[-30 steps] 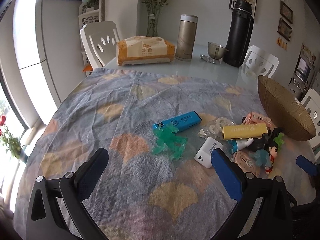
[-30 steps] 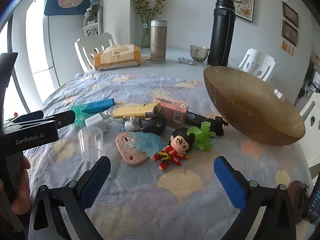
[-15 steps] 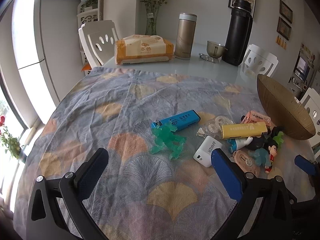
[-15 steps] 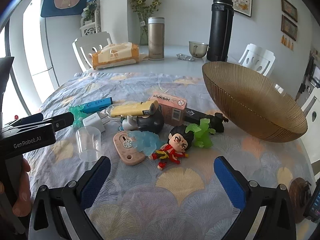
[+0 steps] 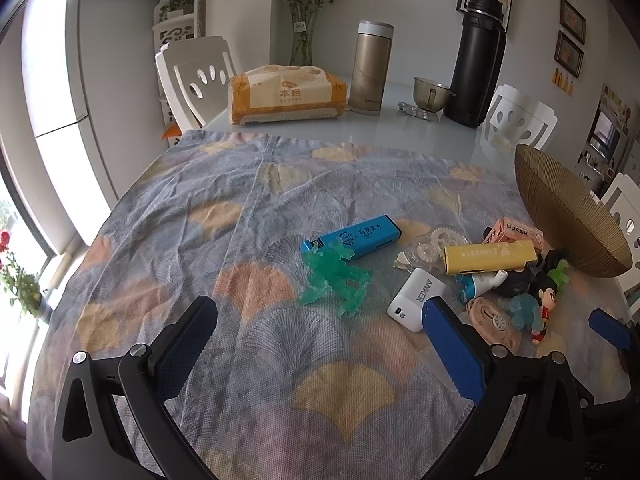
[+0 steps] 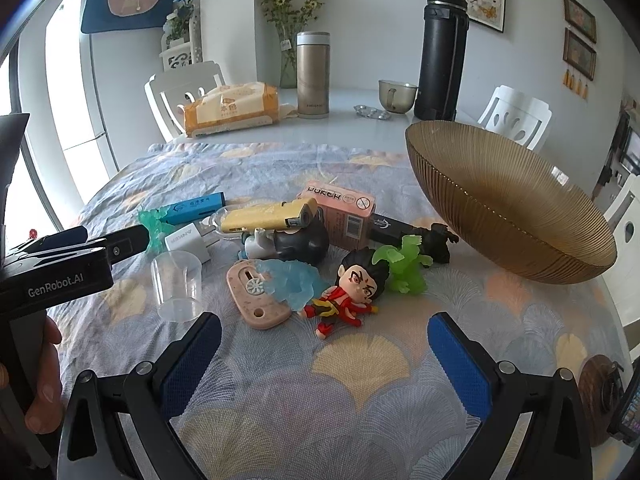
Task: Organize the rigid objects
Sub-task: 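Move both grippers toward the cluster of small objects on the cloth, then grasp the green translucent figure with the left gripper while the right gripper grasps the clear cup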
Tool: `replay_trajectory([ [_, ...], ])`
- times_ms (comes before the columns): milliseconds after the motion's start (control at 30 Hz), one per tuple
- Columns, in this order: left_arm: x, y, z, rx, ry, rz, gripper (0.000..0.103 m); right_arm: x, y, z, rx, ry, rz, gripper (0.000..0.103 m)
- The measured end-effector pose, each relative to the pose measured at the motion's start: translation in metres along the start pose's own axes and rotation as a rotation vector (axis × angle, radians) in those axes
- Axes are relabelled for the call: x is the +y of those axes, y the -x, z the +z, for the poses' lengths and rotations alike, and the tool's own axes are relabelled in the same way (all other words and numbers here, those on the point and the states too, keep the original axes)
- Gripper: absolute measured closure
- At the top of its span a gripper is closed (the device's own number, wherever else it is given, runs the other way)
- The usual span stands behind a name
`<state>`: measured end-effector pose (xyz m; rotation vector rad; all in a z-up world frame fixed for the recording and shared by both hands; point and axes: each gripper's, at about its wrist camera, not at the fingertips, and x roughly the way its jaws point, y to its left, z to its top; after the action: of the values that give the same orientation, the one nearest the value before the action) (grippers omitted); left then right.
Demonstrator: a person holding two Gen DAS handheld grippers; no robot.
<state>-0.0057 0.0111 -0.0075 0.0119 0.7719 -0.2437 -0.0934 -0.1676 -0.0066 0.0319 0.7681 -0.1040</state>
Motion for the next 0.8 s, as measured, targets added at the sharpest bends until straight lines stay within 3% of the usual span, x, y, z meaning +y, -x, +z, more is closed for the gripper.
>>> replay_trajectory([
  [633,0.005,0.000,0.001,0.005,0.014,-0.006,0.000,-0.001,-0.001,0.001,0.005,-0.003,0.003,0.000],
  [800,0.039,0.002,0.004,-0.006,0.183,-0.062,0.000,-0.006,0.000,0.001,0.004,-0.041,0.015,0.000],
])
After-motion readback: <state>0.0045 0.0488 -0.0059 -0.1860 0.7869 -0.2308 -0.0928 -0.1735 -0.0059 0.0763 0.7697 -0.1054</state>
